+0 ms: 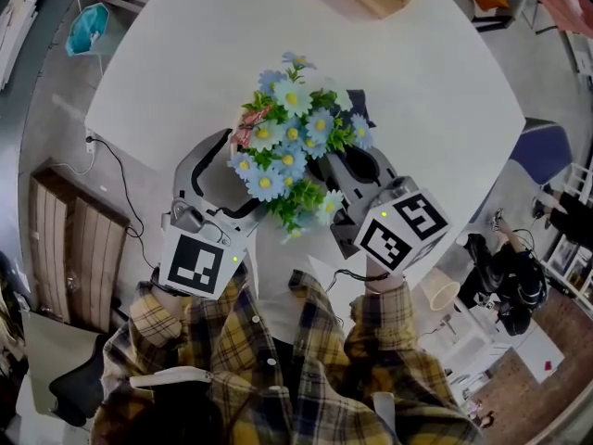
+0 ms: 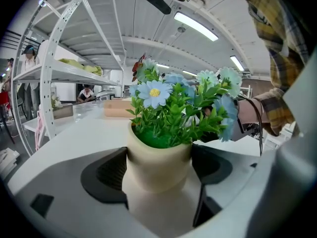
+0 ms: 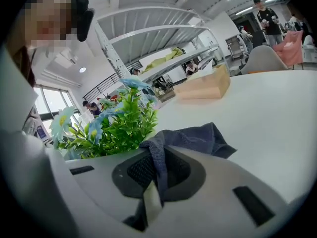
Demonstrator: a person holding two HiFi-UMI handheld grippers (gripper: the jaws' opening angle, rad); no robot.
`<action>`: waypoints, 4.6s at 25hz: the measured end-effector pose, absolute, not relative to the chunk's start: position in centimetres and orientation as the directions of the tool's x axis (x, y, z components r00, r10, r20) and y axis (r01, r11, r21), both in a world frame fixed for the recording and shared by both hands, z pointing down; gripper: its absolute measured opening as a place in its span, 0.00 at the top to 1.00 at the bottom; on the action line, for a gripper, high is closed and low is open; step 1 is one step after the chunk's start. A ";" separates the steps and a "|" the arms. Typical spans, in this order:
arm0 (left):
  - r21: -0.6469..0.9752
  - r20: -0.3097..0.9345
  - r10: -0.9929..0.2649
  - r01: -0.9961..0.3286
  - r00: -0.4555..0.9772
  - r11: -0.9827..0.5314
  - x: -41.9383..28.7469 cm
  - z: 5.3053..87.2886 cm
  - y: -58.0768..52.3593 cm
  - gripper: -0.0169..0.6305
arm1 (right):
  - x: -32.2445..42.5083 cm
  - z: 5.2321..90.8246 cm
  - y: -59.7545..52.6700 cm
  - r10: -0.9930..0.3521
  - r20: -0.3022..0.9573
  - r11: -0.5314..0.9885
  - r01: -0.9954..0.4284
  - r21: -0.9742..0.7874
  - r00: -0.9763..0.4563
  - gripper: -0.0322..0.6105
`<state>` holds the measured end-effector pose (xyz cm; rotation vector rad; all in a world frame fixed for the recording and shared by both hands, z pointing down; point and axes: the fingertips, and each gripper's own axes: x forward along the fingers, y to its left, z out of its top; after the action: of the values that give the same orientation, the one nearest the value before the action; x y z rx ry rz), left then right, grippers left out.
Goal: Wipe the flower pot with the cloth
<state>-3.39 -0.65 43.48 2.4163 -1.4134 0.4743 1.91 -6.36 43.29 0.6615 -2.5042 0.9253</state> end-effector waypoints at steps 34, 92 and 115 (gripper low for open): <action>0.118 0.481 -0.202 -0.292 0.853 -0.949 0.1 44.9 -2.8 0.36 | 2.8 44.6 -12.5 0.033 0.557 0.815 -0.301 -0.496 -0.830 0.93; 0.140 0.520 -0.394 -0.530 0.758 -0.836 5.9 44.7 -0.4 0.36 | 7.2 44.2 -9.5 0.177 0.550 0.833 -0.173 -0.525 -0.817 0.93; 0.147 0.616 0.375 0.367 0.693 -0.919 7.0 45.7 -4.9 0.36 | 8.3 45.1 -12.8 0.160 0.539 0.809 -0.202 -0.551 -0.827 0.93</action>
<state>7.04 -4.90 45.69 2.8788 0.6306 1.0515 8.25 -12.79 45.11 0.0307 -2.4088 0.8214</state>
